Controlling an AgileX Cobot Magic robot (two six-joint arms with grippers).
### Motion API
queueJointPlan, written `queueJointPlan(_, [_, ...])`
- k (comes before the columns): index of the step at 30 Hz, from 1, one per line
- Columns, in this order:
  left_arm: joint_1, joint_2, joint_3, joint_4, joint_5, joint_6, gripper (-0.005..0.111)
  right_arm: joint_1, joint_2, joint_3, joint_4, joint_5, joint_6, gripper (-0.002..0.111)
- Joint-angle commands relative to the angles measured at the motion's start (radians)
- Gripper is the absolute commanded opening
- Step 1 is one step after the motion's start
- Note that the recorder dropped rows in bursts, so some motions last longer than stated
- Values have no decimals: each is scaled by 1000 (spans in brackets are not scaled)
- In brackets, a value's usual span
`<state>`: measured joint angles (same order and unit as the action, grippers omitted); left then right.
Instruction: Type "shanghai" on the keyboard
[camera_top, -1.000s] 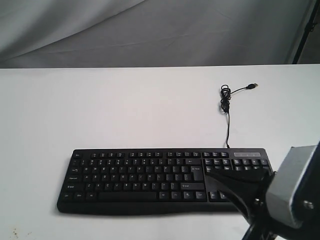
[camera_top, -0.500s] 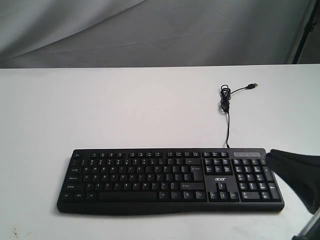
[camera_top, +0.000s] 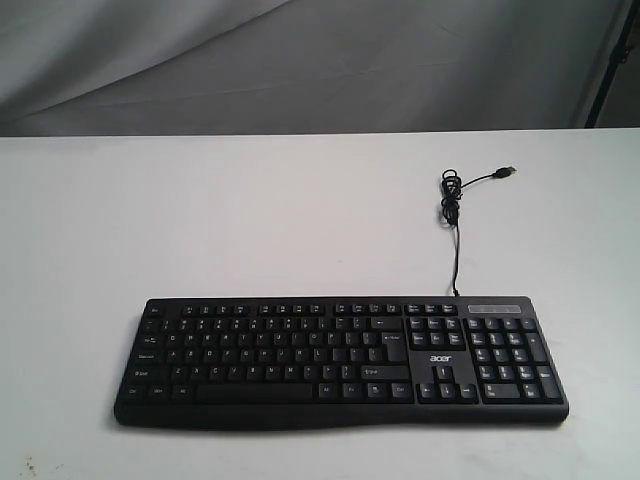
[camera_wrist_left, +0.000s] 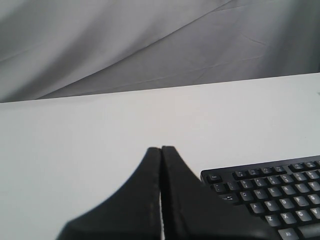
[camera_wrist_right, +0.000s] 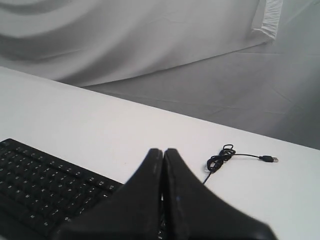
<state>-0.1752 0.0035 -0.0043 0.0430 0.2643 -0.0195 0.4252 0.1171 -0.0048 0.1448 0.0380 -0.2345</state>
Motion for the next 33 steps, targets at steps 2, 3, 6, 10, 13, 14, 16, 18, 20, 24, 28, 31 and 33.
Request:
queueJointPlan(2, [-4, -3, 4, 1, -3, -3, 0, -8, -49, 5, -18, 9, 6, 0])
queueJointPlan(3, [-4, -3, 4, 1, -3, -3, 0, -8, -59, 5, -29, 11, 6, 0])
queueJointPlan(6, [-4, -3, 4, 1, -3, -3, 0, -8, -93, 5, -56, 18, 6, 0])
queueJointPlan(10, [-4, -3, 4, 1, -3, -3, 0, -8, -117, 5, -56, 68, 6, 0])
queueJointPlan(13, [-4, -3, 4, 1, -3, -3, 0, -9, -117, 5, -56, 84, 6, 0])
queueJointPlan(14, [-4, -3, 4, 1, -3, -3, 0, -9, -117, 5, -56, 89, 6, 0])
queueJointPlan(16, [-4, -3, 4, 1, -3, -3, 0, -9, -117, 5, -56, 102, 6, 0])
queueJointPlan(18, [-4, -3, 4, 1, -3, -3, 0, -9, -117, 5, -56, 102, 6, 0])
queueJointPlan(20, [-4, -3, 4, 1, -3, -3, 0, -9, -117, 5, -56, 105, 6, 0])
queueJointPlan(24, [-4, -3, 4, 1, -3, -3, 0, -7, -117, 5, -56, 106, 6, 0])
queueJointPlan(28, [-4, -3, 4, 1, -3, -3, 0, -7, -117, 5, -56, 106, 6, 0])
queueJointPlan(31, [-4, -3, 4, 1, -3, -3, 0, -7, -117, 5, -56, 106, 6, 0])
queueJointPlan(33, [-4, -3, 4, 1, -3, -3, 0, -7, -117, 5, -56, 106, 6, 0])
